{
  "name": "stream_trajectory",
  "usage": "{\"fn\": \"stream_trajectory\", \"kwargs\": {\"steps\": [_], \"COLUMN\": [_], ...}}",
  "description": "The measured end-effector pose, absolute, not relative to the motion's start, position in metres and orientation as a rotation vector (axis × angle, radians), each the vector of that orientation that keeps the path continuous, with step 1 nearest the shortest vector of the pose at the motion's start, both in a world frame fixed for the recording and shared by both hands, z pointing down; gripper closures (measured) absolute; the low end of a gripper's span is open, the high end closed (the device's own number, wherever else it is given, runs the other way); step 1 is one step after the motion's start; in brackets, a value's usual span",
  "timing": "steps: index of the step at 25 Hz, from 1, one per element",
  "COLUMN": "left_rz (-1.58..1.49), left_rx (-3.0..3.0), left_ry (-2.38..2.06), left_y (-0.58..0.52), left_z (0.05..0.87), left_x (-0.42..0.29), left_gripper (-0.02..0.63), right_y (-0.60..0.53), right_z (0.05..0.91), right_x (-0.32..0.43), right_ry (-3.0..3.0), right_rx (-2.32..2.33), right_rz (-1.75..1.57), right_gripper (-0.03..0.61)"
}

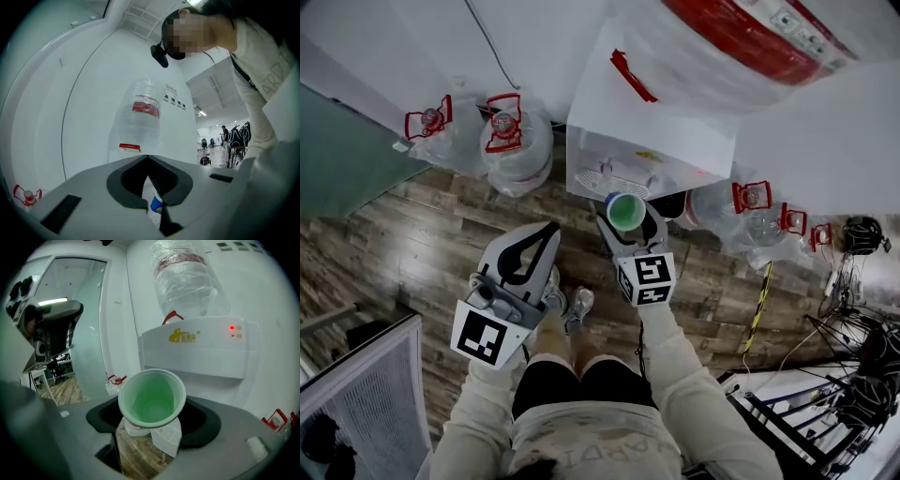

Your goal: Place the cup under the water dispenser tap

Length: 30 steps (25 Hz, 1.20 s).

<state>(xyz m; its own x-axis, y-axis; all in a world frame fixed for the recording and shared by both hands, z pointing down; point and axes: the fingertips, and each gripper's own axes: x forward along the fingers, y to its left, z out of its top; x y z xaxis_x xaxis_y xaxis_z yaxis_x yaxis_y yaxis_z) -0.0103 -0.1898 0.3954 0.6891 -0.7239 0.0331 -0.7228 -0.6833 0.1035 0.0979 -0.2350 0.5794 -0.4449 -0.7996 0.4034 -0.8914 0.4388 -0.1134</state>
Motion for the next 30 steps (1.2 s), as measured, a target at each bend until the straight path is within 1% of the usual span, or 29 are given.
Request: {"fn": "stream_trajectory", "kwargs": {"steps": [22, 30], "left_rz": [0.083, 0.12], "left_rx": [2.724, 2.709], "left_ry": [-1.188, -1.178], "left_y": [-0.193, -0.194], "left_z": [0.498, 0.52], "left_x": [-0.032, -0.038], "left_gripper": [0.609, 0.609], "right_y": [-0.271, -0.286], "right_z": [0.723, 0.758], "right_x": [0.085, 0.094], "right_ry": [-2.299, -2.244], "right_rx": [1.394, 1.424], "right_rz": [0.493, 0.551], "right_gripper": [0.224, 0.224]}}
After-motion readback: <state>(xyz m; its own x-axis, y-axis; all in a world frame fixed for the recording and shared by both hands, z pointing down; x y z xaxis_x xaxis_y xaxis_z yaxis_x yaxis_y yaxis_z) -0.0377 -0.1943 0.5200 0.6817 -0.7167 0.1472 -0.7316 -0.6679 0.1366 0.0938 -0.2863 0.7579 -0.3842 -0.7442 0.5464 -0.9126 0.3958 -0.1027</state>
